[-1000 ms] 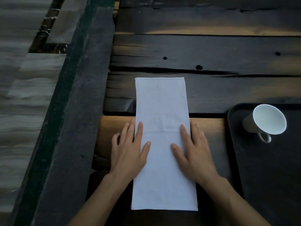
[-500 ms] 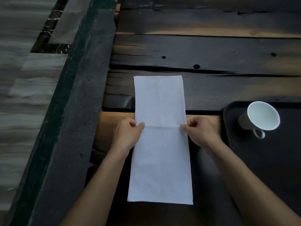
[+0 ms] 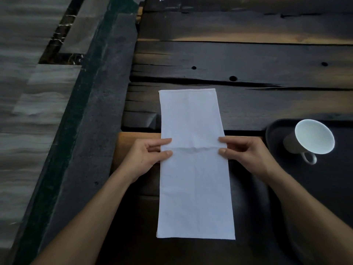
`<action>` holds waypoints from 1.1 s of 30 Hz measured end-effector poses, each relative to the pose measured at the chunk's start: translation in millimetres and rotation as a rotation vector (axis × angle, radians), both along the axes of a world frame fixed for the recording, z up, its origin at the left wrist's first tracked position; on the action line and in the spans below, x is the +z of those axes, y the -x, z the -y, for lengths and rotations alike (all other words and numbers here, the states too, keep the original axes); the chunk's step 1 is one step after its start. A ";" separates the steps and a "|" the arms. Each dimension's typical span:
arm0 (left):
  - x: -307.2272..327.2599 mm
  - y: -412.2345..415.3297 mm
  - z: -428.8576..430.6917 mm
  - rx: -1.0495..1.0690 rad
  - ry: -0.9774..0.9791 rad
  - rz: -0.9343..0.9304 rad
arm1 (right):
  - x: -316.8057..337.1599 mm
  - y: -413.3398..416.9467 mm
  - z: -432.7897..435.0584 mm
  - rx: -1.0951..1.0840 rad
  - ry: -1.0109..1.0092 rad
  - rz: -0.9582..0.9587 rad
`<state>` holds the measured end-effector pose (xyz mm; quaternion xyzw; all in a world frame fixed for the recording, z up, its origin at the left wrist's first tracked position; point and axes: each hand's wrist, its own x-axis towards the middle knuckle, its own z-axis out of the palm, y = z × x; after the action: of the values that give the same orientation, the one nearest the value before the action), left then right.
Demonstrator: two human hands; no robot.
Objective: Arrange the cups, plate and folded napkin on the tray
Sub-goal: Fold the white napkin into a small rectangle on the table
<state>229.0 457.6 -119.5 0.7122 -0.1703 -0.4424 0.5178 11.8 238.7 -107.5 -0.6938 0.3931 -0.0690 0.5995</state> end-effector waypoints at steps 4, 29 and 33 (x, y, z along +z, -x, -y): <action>8.3 -11.9 0.1 -0.040 -0.022 0.055 | 11.7 -2.5 6.9 0.018 0.000 -0.016; 216.1 4.3 0.9 -0.127 0.072 0.750 | 195.0 5.3 13.3 0.046 0.249 0.241; 242.0 28.4 -15.2 -0.086 0.154 0.606 | 219.7 29.2 3.0 0.080 0.231 0.350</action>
<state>200.6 472.8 122.4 0.7623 -0.3800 -0.2172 0.4768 -17.4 235.6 112.2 -0.7503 0.2447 -0.2092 0.5774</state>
